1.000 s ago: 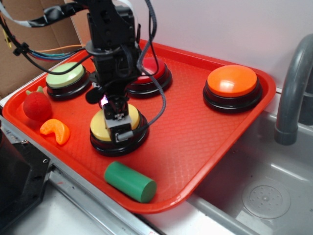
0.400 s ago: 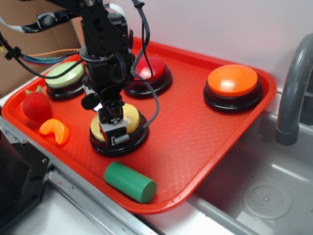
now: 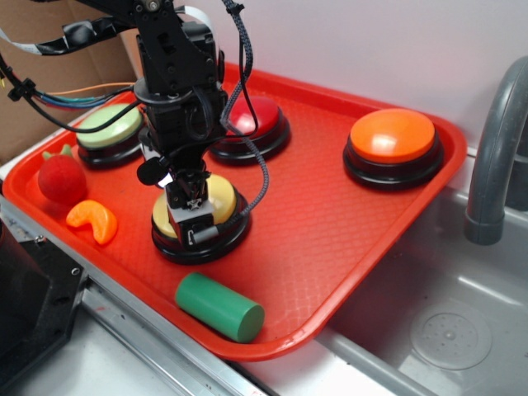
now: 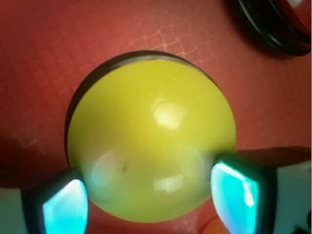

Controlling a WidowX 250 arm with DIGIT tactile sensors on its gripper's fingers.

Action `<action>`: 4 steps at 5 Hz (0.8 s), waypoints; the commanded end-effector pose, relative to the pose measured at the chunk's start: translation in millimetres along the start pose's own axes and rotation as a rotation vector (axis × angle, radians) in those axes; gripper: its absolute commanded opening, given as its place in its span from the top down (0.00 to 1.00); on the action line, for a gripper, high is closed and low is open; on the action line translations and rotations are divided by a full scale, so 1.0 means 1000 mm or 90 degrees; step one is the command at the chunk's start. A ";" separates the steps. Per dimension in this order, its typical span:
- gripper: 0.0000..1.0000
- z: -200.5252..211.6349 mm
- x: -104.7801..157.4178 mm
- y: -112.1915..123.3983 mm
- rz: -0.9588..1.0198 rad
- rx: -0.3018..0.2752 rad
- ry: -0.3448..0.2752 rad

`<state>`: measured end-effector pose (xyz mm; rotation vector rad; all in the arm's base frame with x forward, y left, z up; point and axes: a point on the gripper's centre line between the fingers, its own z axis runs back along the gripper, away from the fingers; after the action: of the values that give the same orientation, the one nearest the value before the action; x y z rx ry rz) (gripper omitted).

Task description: Push the yellow button.

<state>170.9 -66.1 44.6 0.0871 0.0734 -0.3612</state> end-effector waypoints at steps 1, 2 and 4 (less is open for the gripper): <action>0.00 0.030 -0.009 0.005 0.026 -0.011 -0.004; 0.00 0.058 -0.017 0.004 0.044 -0.005 -0.013; 0.00 0.078 -0.018 0.008 0.075 -0.004 0.024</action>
<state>154.9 -56.3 116.7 0.0998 0.1406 -0.2519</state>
